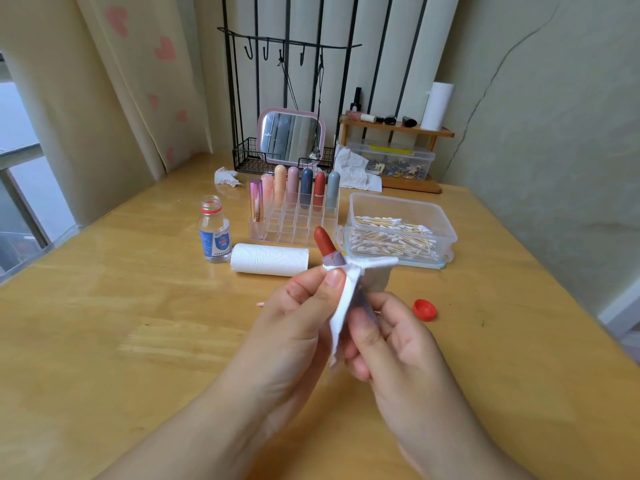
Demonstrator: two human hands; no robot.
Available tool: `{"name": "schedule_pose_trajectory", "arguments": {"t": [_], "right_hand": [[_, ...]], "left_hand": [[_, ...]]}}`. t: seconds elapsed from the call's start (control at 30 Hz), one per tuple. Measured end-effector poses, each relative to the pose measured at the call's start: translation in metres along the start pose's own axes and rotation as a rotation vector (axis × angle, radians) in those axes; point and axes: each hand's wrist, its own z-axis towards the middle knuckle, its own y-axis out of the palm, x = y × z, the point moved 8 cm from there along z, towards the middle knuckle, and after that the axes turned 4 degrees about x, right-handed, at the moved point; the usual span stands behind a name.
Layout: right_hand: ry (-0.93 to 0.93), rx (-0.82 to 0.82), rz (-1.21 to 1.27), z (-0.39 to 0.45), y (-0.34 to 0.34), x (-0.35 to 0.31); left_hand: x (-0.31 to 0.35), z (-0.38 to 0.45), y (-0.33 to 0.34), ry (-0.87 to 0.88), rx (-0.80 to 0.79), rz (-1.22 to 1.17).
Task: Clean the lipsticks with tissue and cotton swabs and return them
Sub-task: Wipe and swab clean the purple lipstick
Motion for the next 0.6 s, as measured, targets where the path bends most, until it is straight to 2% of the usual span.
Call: {"name": "schedule_pose_trajectory", "arguments": {"t": [0.1,0.17,0.23,0.33,0.43,0.53,0.6], "right_hand": [[0.273,-0.108,0.406,-0.004,0.013,0.011],[0.378,-0.163,0.553,-0.008,0.018,0.012],[0.333,-0.137,0.462,-0.007,0.013,0.013],[0.075,-0.011,0.118,-0.001,0.0,0.004],[-0.118,0.045,-0.06,-0.001,-0.005,-0.004],[-0.052,-0.013,-0.033,-0.002,-0.001,-0.003],[0.163,-0.097,0.272,-0.003,0.006,0.006]], "left_hand": [[-0.001,-0.003,0.004,-0.035,-0.037,0.015],[0.0,-0.004,0.004,-0.046,-0.043,0.008],[0.0,-0.002,0.002,-0.028,-0.033,0.017],[0.003,0.0,-0.001,0.016,-0.008,0.013],[0.005,0.0,-0.001,0.035,-0.016,-0.004],[0.005,-0.001,0.002,0.043,-0.053,0.013],[0.005,-0.002,0.003,0.029,-0.076,0.026]]}}
